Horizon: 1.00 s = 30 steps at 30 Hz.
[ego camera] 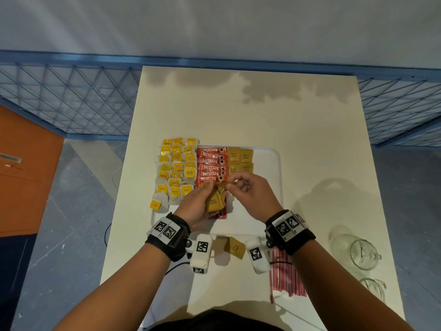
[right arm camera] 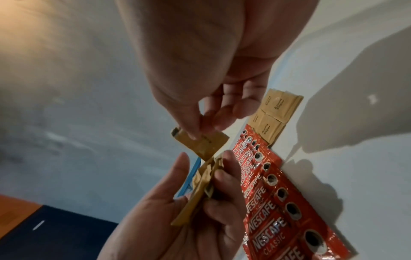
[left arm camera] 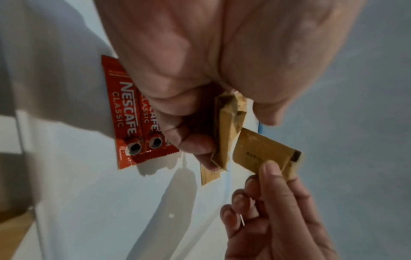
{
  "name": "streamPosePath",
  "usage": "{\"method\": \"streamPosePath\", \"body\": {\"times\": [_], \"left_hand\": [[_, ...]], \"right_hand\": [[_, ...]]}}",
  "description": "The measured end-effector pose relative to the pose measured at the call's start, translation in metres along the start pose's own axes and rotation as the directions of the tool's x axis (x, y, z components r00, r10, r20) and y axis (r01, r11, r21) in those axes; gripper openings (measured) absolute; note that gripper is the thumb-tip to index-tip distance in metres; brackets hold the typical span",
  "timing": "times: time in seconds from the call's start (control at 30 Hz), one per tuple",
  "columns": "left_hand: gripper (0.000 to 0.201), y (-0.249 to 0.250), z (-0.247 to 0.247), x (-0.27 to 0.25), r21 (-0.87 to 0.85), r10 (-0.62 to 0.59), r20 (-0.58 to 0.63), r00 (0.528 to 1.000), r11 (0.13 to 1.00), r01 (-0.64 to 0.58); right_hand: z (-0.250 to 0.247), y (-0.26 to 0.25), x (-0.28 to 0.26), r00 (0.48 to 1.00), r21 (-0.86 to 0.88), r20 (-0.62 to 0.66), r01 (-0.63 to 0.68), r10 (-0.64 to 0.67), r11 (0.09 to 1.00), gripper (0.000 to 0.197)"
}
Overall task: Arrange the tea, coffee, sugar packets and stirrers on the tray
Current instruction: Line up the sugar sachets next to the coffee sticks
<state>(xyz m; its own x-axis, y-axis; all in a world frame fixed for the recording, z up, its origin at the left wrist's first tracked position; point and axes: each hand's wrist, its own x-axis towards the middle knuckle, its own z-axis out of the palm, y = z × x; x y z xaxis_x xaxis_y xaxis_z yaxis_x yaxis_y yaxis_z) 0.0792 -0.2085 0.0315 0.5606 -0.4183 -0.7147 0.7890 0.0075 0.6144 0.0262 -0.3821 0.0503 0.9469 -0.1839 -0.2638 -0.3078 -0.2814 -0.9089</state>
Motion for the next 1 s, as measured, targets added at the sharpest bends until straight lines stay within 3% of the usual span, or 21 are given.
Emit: {"method": "streamPosePath", "body": {"times": [0.27,0.43,0.57,0.77,0.87,1.0], "left_hand": [[0.026,0.003,-0.009,0.007,0.035,0.095,0.001,0.995,0.995,-0.095],[0.029,0.001,-0.012,0.01,0.083,0.113,-0.019,0.993,0.99,-0.111],[0.031,0.003,-0.01,0.008,0.156,0.136,-0.022,0.99,0.979,-0.131],[0.026,0.005,-0.009,0.006,0.338,0.161,0.007,0.987,0.929,-0.154],[0.019,0.003,-0.008,0.006,0.307,0.126,-0.014,0.992,0.945,-0.116],[0.019,0.0,-0.009,0.009,0.162,0.035,-0.044,0.998,0.986,-0.028]], "right_hand": [[0.001,0.009,-0.009,0.999,-0.089,0.042,-0.012,0.016,0.996,0.015],[-0.001,0.008,-0.01,0.997,-0.012,0.035,-0.068,0.068,0.998,0.005],[0.0,0.014,-0.004,0.994,0.029,0.001,-0.112,0.112,0.993,0.009],[-0.001,0.021,0.001,0.98,-0.124,0.051,-0.186,0.194,0.975,0.005],[-0.004,0.023,0.004,0.975,-0.159,0.058,-0.203,0.215,0.966,0.008],[-0.008,0.029,0.013,0.974,-0.18,-0.028,-0.228,0.226,0.957,0.015]]}}
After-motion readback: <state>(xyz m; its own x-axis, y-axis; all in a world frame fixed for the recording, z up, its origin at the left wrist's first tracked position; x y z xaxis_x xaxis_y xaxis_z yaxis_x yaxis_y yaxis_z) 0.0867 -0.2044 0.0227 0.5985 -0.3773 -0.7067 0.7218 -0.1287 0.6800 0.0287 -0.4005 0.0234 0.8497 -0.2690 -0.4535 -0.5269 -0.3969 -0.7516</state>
